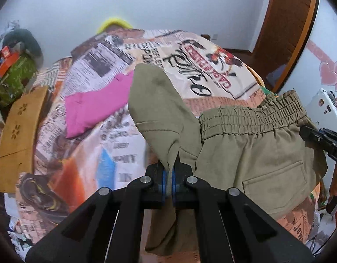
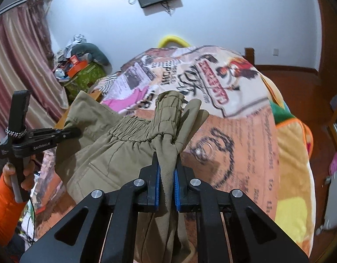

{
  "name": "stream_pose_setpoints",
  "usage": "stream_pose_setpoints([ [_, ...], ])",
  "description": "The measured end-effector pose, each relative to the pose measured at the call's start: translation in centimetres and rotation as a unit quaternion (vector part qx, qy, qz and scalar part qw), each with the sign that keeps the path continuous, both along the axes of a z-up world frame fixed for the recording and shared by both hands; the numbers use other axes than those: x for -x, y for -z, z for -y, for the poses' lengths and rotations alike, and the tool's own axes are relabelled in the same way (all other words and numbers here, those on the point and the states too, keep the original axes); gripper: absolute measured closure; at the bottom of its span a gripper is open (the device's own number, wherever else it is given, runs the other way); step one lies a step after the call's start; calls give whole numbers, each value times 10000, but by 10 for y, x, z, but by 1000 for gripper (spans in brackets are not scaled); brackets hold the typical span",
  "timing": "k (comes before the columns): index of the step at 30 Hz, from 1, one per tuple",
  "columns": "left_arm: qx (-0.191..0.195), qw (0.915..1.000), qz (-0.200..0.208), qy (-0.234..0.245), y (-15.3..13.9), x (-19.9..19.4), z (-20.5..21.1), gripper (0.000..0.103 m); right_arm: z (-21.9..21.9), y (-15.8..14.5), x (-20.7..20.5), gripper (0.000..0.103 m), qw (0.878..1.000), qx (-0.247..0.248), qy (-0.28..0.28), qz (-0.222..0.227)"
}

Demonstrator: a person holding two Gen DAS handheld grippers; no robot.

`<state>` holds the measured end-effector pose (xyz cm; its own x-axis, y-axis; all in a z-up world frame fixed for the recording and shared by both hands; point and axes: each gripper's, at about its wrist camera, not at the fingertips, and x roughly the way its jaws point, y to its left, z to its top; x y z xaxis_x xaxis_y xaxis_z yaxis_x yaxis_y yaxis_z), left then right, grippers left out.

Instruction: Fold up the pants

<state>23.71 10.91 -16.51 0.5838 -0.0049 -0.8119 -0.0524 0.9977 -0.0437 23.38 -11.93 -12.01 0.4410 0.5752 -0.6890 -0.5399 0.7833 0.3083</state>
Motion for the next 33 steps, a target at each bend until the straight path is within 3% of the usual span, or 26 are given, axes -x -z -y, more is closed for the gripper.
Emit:
stream_pose_setpoints([
  [11, -94, 9984, 147, -535, -13, -5, -63, 100, -72, 2, -31, 94, 9988, -40, -493, 70],
  [24, -165, 9917, 483, -1177, -20, -62, -148, 100, -159, -6, -94, 95, 9967, -133, -716, 371],
  [33, -398, 9851, 529, -1587, -5, -105, -204, 100, -216, -1, -131, 95, 9944, -179, -918, 498],
])
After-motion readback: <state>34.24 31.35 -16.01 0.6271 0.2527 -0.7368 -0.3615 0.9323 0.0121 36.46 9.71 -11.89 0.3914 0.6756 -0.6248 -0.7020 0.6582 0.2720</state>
